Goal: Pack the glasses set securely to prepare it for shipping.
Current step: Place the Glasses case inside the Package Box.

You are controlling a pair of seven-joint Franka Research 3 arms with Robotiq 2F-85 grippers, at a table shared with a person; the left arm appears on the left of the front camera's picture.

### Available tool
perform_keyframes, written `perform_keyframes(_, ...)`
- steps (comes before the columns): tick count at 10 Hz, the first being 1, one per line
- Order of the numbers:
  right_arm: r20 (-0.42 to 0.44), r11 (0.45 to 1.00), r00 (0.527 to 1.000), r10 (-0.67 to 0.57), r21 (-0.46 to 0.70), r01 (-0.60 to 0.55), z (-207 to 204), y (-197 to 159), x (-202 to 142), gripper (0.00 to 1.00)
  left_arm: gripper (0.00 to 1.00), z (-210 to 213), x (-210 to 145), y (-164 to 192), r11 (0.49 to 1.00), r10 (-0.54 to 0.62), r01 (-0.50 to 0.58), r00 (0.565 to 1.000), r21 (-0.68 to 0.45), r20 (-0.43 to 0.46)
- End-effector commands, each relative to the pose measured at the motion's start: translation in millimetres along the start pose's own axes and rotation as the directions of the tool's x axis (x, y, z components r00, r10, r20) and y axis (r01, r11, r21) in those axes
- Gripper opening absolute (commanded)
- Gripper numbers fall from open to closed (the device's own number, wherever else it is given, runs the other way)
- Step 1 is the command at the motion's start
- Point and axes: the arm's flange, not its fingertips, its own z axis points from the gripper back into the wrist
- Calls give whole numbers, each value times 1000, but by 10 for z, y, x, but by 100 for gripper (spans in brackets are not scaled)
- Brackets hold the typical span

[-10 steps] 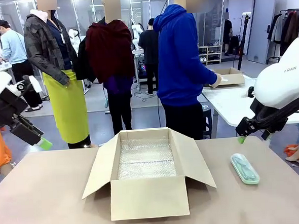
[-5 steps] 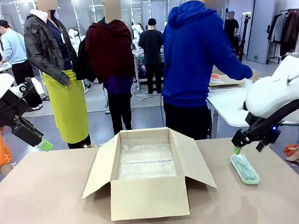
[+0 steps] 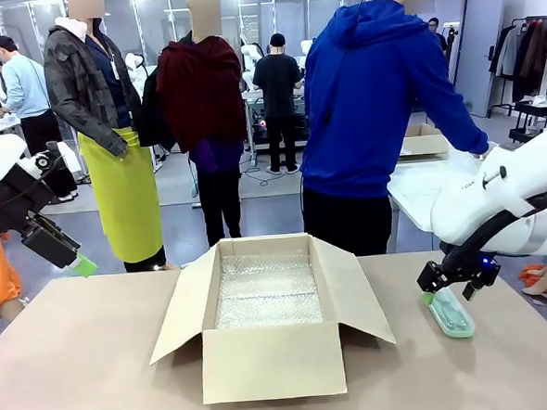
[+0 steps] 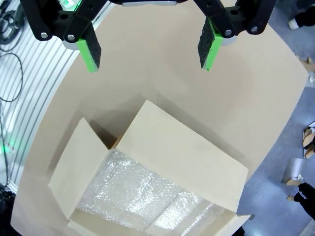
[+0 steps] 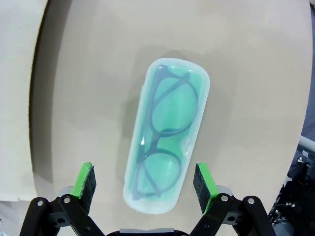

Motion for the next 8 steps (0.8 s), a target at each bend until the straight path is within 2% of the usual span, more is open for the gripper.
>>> perform_keyframes(1,-20,999,999,-48,-10,48,-132,-42,104,100,100,27,13,-4,1000,8,-8,1000,-6,18)
perform_keyframes(5,-64,998,996,-68,-16,67,-265,-216,154,100,100,27,13,-4,1000,8,-8,1000,-6,18)
perform_keyframes(6,-76,997,995,-72,-22,71,-298,-233,185,97,100,27,13,-4,1000,8,-8,1000,-6,18)
perform_keyframes(8,-87,997,993,-75,-24,73,-308,-237,207,80,100,27,13,-4,1000,8,-8,1000,-6,18)
